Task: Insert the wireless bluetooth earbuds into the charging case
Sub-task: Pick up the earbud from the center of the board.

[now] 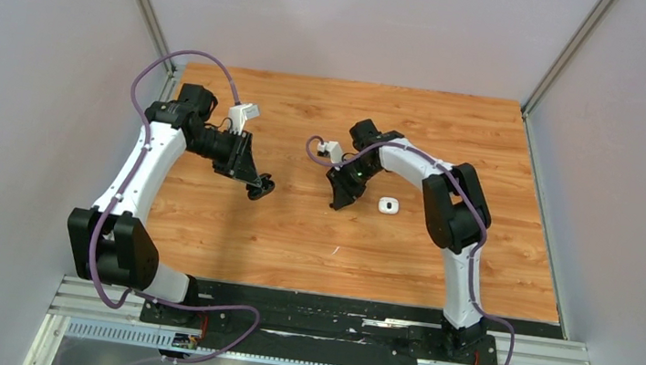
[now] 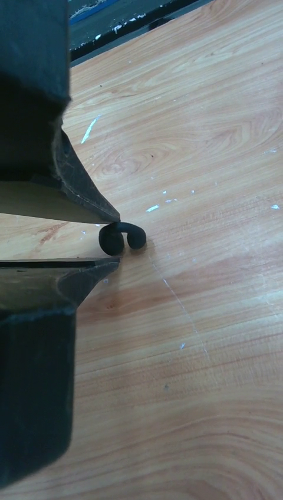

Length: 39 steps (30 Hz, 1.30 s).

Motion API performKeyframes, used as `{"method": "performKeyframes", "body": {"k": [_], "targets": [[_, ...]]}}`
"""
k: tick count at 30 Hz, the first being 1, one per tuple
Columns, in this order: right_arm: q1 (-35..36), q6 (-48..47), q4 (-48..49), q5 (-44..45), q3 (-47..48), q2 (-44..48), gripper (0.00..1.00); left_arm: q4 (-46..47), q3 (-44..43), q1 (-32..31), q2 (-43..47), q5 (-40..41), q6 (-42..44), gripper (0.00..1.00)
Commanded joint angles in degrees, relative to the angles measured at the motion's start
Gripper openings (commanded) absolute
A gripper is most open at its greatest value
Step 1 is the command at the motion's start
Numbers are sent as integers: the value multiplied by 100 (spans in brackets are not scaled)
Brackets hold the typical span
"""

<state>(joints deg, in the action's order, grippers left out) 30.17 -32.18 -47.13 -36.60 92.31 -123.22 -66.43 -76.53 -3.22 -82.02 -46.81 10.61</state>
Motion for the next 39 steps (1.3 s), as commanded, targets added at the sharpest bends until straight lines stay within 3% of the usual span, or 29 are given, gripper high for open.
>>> {"method": "performKeyframes", "body": {"k": [1, 21, 39], "targets": [[-61, 132, 52, -234, 279, -232, 28, 52, -4, 40, 98, -84, 34, 0], [-170, 153, 35, -496, 691, -418, 28, -16, -17, 40, 106, -74, 94, 0], [-170, 25, -153, -735, 733, -313, 0, -28, -6, 41, 55, -95, 91, 0]]}}
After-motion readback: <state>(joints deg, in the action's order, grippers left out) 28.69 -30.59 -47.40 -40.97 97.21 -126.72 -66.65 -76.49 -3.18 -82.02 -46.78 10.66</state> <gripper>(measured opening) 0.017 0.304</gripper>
